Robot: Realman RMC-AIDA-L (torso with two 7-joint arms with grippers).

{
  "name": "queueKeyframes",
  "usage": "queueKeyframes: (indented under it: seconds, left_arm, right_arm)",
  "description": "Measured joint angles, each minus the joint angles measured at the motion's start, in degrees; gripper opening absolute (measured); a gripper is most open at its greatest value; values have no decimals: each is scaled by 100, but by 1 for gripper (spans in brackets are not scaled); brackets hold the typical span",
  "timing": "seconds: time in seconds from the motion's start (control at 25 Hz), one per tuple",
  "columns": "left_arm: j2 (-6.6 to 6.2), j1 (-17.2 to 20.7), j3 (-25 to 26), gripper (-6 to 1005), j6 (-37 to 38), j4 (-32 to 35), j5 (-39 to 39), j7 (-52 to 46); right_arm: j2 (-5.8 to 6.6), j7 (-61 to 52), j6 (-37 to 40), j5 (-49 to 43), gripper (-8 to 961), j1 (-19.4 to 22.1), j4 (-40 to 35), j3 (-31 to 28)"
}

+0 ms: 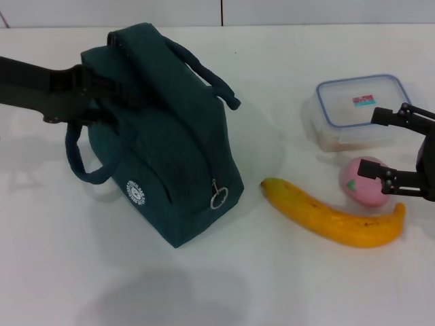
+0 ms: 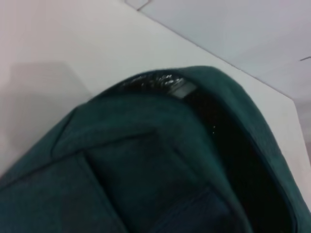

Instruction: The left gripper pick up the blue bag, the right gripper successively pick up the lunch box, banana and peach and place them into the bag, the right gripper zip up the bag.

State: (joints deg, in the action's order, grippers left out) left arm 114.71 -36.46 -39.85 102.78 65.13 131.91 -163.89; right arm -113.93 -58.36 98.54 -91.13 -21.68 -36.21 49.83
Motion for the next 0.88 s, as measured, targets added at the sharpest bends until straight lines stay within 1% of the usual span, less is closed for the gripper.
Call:
queueKeyframes:
  seconds: [0.04, 0.12, 0.36, 0.56, 0.64, 0.72, 0.8, 0.88]
  left_arm:
    - [0, 4, -6, 718, 1, 33, -2, 18]
    - [12, 31, -21, 516, 18, 165, 0, 61]
    - [4, 37, -278, 386, 30, 144, 10, 73]
    - [44, 6, -307, 278, 31, 137, 12, 75]
    - [56, -16, -310, 206, 30, 133, -9, 76]
    - [62, -43, -311, 135, 26, 132, -34, 75]
    - [84, -75, -312, 63, 17, 131, -43, 54]
    - [111, -93, -308, 50, 13, 131, -46, 26]
  right_arm:
    - [2, 0, 0, 0, 856, 1, 0, 0]
    - [4, 0, -1, 1, 856, 5, 1, 0]
    - [4, 0, -3, 50, 855, 8, 0, -7]
    - [21, -5, -3, 62, 855, 7, 1, -14]
    - [24, -19, -29, 67, 855, 5, 1, -84]
    - [9, -89, -187, 70, 854, -7, 48, -284]
    - [-29, -287, -469, 71, 854, -32, 172, -667]
    - [-45, -531, -715, 71, 854, -65, 331, -1050]
